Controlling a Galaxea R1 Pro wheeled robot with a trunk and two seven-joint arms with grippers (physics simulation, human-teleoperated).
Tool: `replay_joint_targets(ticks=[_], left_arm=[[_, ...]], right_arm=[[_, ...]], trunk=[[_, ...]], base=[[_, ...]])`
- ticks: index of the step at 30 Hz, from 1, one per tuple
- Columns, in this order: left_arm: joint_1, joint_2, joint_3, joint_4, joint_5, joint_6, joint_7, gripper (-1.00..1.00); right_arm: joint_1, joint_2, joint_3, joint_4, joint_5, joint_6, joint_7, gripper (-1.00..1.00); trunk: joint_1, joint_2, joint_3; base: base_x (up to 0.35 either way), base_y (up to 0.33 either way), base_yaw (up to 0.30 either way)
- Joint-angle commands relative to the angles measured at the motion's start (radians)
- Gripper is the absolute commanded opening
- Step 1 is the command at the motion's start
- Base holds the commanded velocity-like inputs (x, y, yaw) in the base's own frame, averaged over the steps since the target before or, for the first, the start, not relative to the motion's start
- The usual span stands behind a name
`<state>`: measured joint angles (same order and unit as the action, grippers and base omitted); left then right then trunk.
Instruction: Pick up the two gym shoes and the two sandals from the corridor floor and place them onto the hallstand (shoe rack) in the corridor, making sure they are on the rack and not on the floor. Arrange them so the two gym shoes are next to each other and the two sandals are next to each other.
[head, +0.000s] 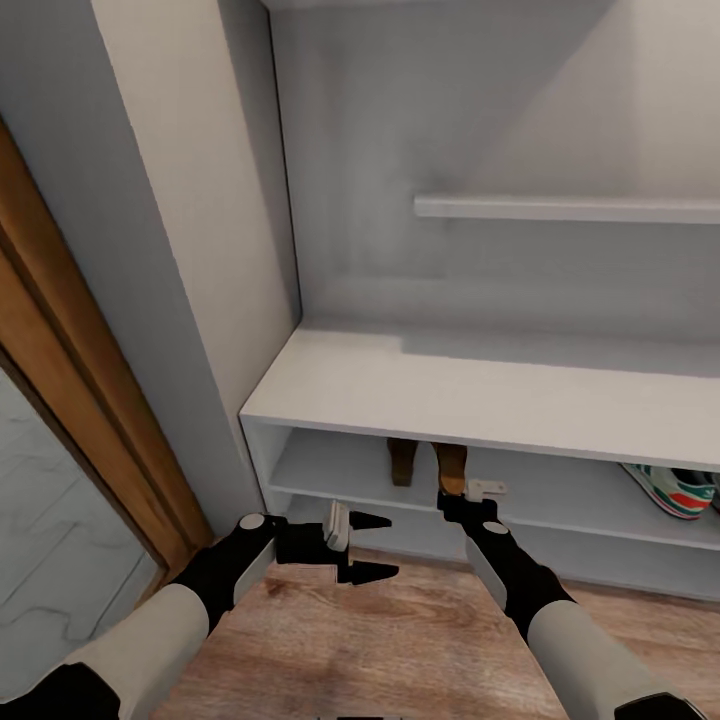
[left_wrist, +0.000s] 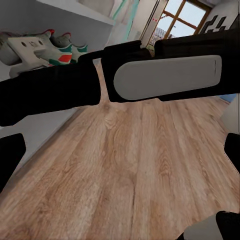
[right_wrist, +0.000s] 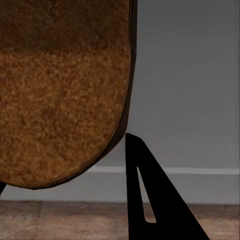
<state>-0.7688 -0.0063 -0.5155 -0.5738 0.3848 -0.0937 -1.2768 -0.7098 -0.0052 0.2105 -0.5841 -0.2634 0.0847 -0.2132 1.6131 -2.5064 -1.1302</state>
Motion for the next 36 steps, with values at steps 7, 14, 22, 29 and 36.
replay_joint_targets(ticks=[7, 14, 22, 29, 36], left_arm=[[0.000, -0.065, -0.005, 0.034, 0.008, -0.009, 0.000, 1.00], [0.000, -0.069, -0.005, 0.038, 0.008, -0.009, -0.001, 1.00], [0.000, -0.069, -0.006, 0.038, 0.008, -0.009, -0.001, 1.00], [0.000, -0.069, -0.005, 0.038, 0.008, -0.009, -0.001, 1.00], [0.000, -0.069, -0.005, 0.038, 0.007, -0.009, -0.002, 1.00]], right_arm=[[0.000, -0.001, 0.006, -0.002, -0.004, 0.006, -0.008, -1.00], [0.000, 0.000, 0.006, -0.002, -0.004, 0.006, -0.008, -1.00], [0.000, -0.001, 0.006, -0.002, -0.004, 0.006, -0.008, -1.00], [0.000, -0.001, 0.006, -0.002, -0.004, 0.006, -0.008, -1.00], [0.000, -0.001, 0.006, -0.002, -0.004, 0.006, -0.008, -1.00]], trunk=[[0.000, 0.000, -0.001], [0.000, 0.000, -0.001], [0.000, 0.000, -0.001], [0.000, 0.000, -0.001], [0.000, 0.000, -0.001]], base=[[0.071, 0.000, 0.000], [0.178, 0.000, 0.000], [0.153, 0.000, 0.000], [0.048, 0.000, 0.000], [0.090, 0.000, 0.000]])
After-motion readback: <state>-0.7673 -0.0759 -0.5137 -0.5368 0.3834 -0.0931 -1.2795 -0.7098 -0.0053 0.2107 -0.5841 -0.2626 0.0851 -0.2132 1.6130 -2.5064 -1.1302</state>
